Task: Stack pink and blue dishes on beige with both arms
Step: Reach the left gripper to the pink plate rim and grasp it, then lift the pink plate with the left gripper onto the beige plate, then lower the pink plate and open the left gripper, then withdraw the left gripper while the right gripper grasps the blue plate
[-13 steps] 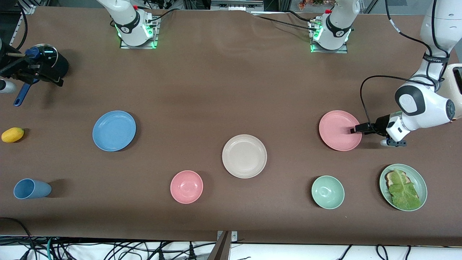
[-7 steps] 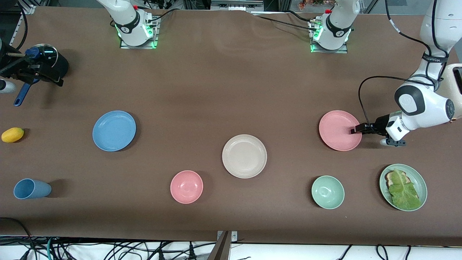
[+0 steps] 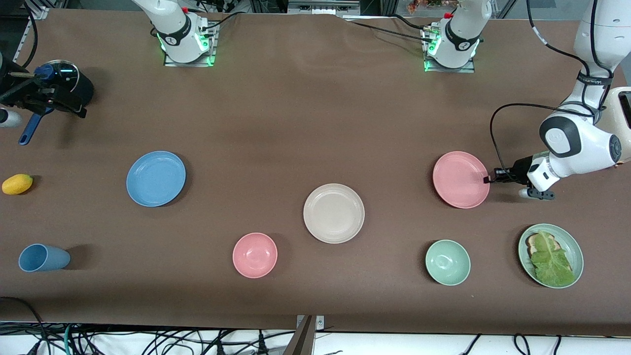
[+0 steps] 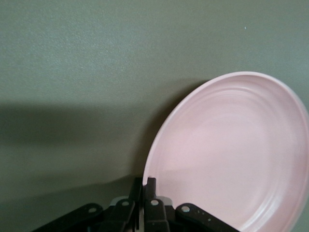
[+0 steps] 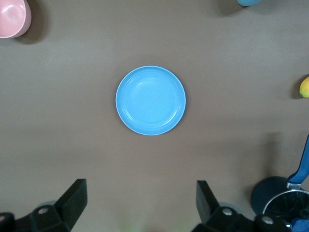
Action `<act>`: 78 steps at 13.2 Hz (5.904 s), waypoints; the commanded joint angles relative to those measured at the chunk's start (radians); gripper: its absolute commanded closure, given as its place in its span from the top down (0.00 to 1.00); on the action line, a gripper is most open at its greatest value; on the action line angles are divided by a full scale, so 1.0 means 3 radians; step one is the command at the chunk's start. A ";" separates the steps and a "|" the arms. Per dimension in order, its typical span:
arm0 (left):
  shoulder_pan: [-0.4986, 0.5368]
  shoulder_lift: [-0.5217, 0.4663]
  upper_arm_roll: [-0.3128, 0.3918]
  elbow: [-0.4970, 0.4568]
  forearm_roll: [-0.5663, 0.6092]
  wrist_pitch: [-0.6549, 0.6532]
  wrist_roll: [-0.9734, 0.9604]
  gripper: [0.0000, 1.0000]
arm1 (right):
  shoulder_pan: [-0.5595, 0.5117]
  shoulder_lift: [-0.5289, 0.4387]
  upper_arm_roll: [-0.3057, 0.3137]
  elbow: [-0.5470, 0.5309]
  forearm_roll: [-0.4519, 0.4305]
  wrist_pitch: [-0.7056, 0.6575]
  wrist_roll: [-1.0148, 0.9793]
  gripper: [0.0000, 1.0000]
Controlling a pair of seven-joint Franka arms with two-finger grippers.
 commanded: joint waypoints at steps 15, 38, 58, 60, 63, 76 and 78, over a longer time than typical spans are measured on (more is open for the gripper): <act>-0.0036 -0.0437 -0.0596 0.1045 0.0495 -0.1292 -0.1150 0.00 | -0.0038 0.0023 0.0014 0.0086 0.0057 -0.0071 0.0018 1.00; -0.1289 0.0646 -0.1482 0.1184 0.2827 0.0578 -0.5324 0.00 | -0.0038 0.0023 0.0014 0.0091 0.0057 -0.0066 0.0024 1.00; -0.1253 0.0851 -0.1395 0.1454 0.2956 0.0688 -0.5273 0.63 | -0.0032 0.0059 0.0019 0.0091 0.0047 -0.0077 -0.0017 1.00; -0.1243 0.0805 -0.1405 0.1567 0.2956 0.0432 -0.5238 0.71 | -0.0022 0.0146 0.0024 0.0091 -0.0014 -0.0077 -0.0018 1.00; -0.1227 0.0713 -0.1431 0.1781 0.2900 -0.0124 -0.5008 0.77 | -0.0063 0.0355 0.0009 0.0050 0.0001 -0.0153 -0.0028 1.00; -0.0415 0.0417 -0.1477 0.2196 0.2316 -0.1297 -0.2882 0.98 | -0.0553 0.1740 -0.0130 -0.0410 0.0486 0.1507 -0.0911 1.00; -0.0262 0.0375 -0.1472 0.2201 0.2316 -0.1399 -0.2575 0.99 | -0.0636 0.1940 -0.0130 -0.0405 0.0715 0.1646 -0.1106 1.00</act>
